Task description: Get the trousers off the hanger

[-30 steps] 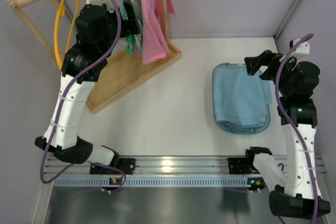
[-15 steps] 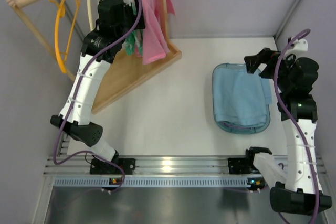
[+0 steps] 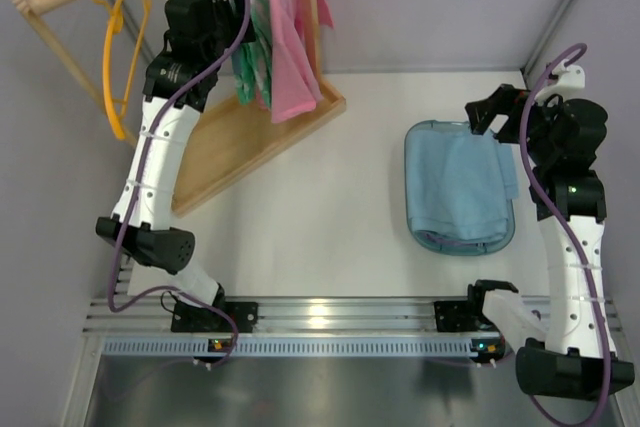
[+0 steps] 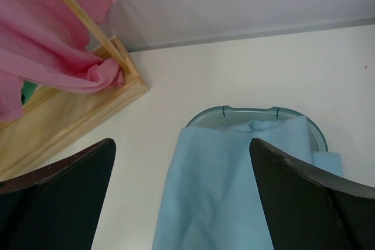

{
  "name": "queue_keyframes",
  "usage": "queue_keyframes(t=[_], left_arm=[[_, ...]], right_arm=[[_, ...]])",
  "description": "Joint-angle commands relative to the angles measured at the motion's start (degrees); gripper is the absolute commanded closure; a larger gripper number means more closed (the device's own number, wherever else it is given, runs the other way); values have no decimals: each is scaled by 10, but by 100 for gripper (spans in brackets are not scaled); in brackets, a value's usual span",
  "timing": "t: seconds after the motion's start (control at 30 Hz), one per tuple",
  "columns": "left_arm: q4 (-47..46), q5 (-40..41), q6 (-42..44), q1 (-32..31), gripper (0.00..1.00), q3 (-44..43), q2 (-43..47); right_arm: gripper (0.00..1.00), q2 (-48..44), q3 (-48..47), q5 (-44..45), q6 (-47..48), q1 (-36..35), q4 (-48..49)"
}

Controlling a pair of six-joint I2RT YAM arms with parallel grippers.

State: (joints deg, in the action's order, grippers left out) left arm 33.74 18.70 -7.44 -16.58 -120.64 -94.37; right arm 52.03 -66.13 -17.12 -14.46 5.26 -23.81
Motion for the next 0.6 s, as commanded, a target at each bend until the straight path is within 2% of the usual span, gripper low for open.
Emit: queue_keyframes(t=[0.0, 0.13, 0.27, 0.47, 0.57], left_arm=[[-29, -25, 14, -3, 21, -7, -11], [-29, -44, 27, -3, 23, -8, -15], [-36, -36, 40, -3, 34, 1, -21], [-47, -58, 49, -3, 34, 32, -19], [-71, -57, 56, -3, 38, 57, -6]], right_arm=[[1, -2, -24, 3, 11, -7, 10], [1, -2, -20, 5, 8, -7, 17], [1, -1, -17, 6, 4, -7, 24], [1, -3, -17, 7, -1, -7, 24], [1, -9, -15, 10, -1, -7, 25]])
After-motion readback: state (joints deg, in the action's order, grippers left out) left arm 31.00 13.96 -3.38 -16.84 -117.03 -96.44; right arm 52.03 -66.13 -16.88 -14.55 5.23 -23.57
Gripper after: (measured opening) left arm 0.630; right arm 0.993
